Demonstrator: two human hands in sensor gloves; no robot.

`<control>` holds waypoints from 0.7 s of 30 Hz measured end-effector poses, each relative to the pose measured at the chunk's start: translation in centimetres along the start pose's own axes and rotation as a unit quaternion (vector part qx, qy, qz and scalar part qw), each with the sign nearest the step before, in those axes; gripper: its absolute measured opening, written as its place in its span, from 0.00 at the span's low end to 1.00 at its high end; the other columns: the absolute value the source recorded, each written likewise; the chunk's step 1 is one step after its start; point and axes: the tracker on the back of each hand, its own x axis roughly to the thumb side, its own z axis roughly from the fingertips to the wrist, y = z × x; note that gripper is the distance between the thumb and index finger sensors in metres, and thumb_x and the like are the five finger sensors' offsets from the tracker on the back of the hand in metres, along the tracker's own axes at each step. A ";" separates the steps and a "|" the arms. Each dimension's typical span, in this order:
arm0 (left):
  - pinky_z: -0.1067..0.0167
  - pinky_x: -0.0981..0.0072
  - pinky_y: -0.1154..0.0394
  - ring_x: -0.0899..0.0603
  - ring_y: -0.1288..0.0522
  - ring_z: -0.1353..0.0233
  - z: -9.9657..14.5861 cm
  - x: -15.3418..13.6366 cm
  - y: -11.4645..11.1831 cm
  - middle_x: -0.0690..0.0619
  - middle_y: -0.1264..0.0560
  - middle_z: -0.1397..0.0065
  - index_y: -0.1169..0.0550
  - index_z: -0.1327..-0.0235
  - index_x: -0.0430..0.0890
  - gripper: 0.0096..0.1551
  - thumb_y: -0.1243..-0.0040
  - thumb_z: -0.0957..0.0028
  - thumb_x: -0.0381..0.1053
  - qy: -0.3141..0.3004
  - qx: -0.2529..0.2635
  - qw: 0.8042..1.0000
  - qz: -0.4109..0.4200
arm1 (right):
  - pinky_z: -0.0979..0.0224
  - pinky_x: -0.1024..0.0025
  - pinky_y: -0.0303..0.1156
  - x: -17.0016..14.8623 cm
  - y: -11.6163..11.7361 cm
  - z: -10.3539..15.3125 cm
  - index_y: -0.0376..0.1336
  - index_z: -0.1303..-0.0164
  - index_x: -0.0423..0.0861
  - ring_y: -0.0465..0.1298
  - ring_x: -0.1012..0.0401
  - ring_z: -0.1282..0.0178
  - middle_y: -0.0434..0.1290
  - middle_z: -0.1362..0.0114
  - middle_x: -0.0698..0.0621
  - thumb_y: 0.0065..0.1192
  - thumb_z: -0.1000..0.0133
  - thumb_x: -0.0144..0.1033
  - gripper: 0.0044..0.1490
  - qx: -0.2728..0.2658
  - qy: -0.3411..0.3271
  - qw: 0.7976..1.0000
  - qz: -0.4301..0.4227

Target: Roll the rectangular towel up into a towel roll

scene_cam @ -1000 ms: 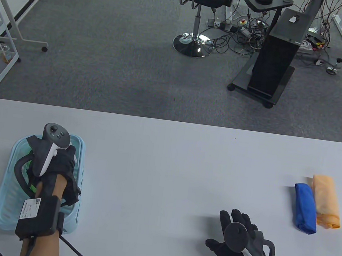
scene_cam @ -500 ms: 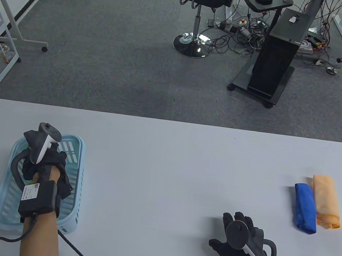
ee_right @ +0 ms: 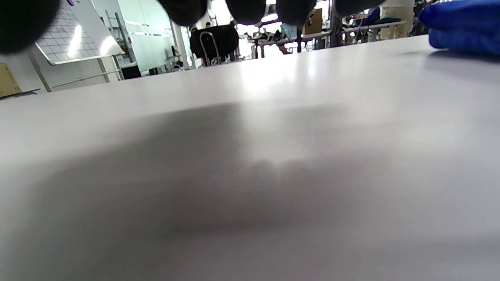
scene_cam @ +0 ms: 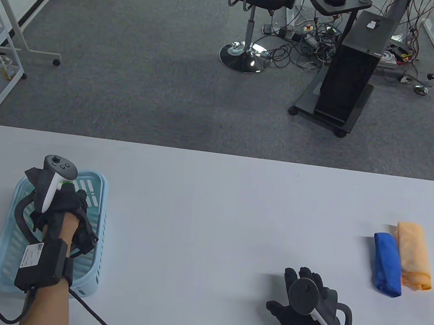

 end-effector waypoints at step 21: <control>0.43 0.36 0.26 0.26 0.24 0.32 18.1 6.1 -16.3 0.29 0.30 0.26 0.16 0.34 0.54 0.33 0.45 0.52 0.62 -0.342 -0.250 0.841 0.337 | 0.24 0.33 0.48 0.1 0.0 0.2 0.46 0.23 0.49 0.48 0.42 0.19 0.43 0.20 0.41 0.58 0.65 0.65 0.61 -0.002 -0.016 1.000 -0.018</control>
